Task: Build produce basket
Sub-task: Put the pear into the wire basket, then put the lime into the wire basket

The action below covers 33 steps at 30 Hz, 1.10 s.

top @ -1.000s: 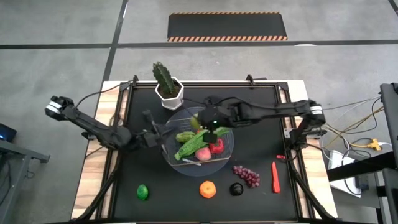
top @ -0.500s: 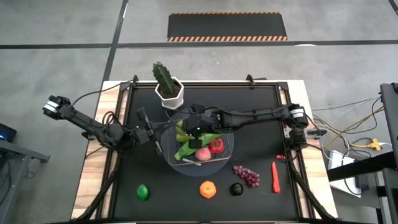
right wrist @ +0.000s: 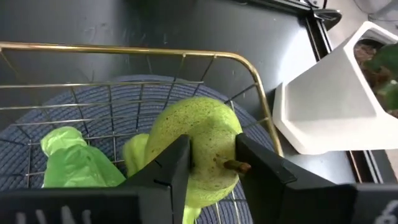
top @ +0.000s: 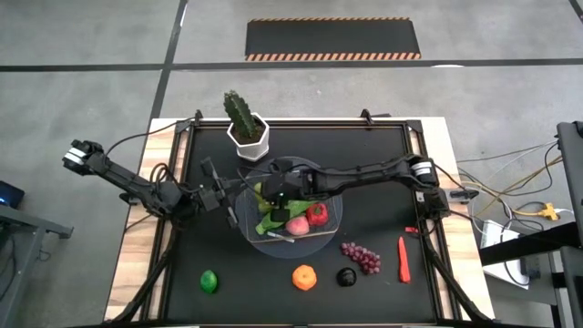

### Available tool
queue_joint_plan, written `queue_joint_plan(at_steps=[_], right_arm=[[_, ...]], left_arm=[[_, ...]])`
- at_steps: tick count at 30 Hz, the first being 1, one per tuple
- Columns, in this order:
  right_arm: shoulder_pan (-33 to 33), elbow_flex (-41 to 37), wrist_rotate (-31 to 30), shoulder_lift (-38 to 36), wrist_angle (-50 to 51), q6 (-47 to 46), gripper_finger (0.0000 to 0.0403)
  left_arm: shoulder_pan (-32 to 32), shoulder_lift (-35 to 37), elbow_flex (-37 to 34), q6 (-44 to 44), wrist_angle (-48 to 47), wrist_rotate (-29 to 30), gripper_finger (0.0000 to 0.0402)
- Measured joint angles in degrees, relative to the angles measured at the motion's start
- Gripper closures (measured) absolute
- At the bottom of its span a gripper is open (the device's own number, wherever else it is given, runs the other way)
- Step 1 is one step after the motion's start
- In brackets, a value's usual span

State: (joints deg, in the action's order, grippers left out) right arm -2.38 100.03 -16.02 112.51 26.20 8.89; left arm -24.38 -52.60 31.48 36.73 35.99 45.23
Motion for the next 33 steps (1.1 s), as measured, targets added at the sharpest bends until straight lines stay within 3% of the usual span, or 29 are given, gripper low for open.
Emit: queue_joint_plan(at_steps=[15,22,28,33], right_arm=[[0.01,0.09,-0.10,-0.50,-1.46,0.10,0.0164],[0.01,0.11,-0.44,-5.69,3.73,0.83,0.0155],[0.01,0.09,-0.49,-12.68,17.40,-1.79,0.0161],[-1.61,-3.54,-0.52,-19.44,25.31,-6.30,0.0161]], left_arm=[[0.00,-0.20,0.00,0.02,0.02,0.00,0.0391],[0.00,-0.37,0.00,-0.04,0.05,-0.01,0.0391],[-0.02,-0.66,0.28,-0.61,0.10,-0.13,0.0391],[-0.02,-0.66,0.28,-7.47,0.04,-0.17,0.0391]])
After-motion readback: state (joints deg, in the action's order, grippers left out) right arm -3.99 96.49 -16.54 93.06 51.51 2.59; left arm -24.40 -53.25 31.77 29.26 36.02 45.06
